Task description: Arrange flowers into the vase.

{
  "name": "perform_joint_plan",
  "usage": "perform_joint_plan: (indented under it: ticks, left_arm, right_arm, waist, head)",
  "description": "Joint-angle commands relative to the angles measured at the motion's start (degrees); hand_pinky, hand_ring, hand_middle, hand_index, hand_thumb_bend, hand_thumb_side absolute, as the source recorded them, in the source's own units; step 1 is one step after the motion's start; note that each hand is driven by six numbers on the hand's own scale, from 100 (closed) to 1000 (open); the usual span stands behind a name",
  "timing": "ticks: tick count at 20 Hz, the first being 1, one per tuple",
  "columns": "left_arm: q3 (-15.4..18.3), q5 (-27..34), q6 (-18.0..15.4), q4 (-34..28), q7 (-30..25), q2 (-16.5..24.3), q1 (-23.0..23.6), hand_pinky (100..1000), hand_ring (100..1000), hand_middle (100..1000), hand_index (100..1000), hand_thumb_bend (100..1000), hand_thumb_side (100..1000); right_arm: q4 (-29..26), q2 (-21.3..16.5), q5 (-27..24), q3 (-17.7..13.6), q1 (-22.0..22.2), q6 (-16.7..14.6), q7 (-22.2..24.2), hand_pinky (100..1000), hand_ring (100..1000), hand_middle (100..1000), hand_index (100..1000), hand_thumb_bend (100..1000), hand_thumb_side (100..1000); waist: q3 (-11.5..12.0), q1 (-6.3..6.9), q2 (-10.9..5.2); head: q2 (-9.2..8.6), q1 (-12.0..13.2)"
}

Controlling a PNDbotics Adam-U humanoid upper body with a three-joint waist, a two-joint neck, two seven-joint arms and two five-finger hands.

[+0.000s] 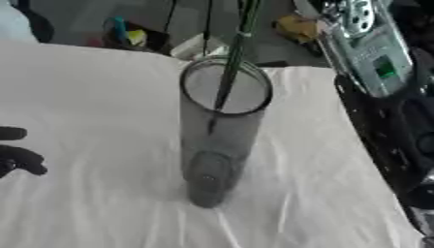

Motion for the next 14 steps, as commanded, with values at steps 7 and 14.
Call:
perform_joint_plan:
  ticks: [7, 14]
  left_arm:
    - [-0.13, 0.10, -0.16, -1.04, 0.00, 0.24, -0.24, 584, 644, 744, 860, 118, 1000]
    - [-0.12, 0.04, -0.06, -1.04, -0.12, 0.21, -0.21, 583, 644, 745, 860, 118, 1000]
  right_arm:
    - [-1.39, -3.07, 2.59, -0.42, 0.54, 1.95, 4.64, 511, 346, 313, 408, 472, 1000]
    - [-1.81, -3.47, 2.18, -0.77, 1.24, 2.89, 7.99, 545, 376, 348, 450, 471, 1000]
  waist:
    - [-0.15, 0.43, -1.44]
    - [-0.39, 0.42, -1.38]
  head:
    - [0.08, 0.44]
    - [-0.25, 0.55]
